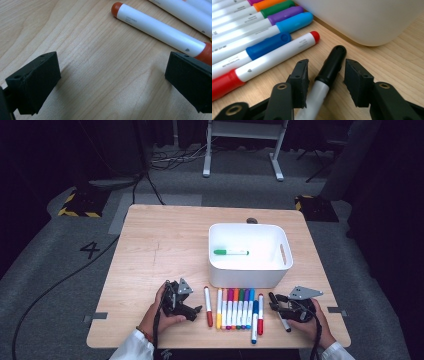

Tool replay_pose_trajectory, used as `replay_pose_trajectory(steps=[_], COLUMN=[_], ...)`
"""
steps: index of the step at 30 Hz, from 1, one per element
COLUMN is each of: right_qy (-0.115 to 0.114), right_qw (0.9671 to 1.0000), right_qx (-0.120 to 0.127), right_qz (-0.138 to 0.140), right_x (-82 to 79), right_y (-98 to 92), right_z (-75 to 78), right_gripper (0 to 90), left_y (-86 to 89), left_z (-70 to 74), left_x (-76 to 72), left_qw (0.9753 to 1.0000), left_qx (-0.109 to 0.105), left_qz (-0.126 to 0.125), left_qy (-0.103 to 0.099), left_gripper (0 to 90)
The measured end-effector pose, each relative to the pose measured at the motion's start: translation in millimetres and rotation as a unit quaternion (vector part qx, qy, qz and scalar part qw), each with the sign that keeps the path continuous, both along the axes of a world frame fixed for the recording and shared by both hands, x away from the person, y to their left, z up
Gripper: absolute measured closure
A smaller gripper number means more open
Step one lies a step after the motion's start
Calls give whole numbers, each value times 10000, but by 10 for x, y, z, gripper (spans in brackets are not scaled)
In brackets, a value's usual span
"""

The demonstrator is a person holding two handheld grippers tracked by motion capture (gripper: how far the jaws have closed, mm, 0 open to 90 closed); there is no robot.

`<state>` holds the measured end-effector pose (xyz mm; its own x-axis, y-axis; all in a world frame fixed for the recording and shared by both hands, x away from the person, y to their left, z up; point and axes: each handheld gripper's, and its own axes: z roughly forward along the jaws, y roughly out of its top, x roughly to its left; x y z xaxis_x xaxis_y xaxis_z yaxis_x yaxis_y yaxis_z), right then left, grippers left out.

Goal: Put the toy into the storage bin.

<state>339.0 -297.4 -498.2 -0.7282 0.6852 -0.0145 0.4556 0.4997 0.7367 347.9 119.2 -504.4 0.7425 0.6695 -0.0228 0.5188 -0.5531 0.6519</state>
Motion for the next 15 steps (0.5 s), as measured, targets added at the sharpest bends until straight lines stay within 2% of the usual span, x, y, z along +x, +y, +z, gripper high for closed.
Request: replay_pose_trajectory(steps=[9, 15], right_qy=[46, -1], right_qw=[9998, 9998], right_qx=[48, 11], right_qz=[-161, -181], right_x=[70, 91], right_y=[-94, -144], right_z=[5, 7], right_gripper=[729, 743], left_y=[0, 0], left_z=[0, 0], left_x=[0, 0], left_qw=[10000, 10000], left_qx=[2, 0], left_qz=[-1, 0], left_qy=[-1, 0], left_gripper=[1, 1])
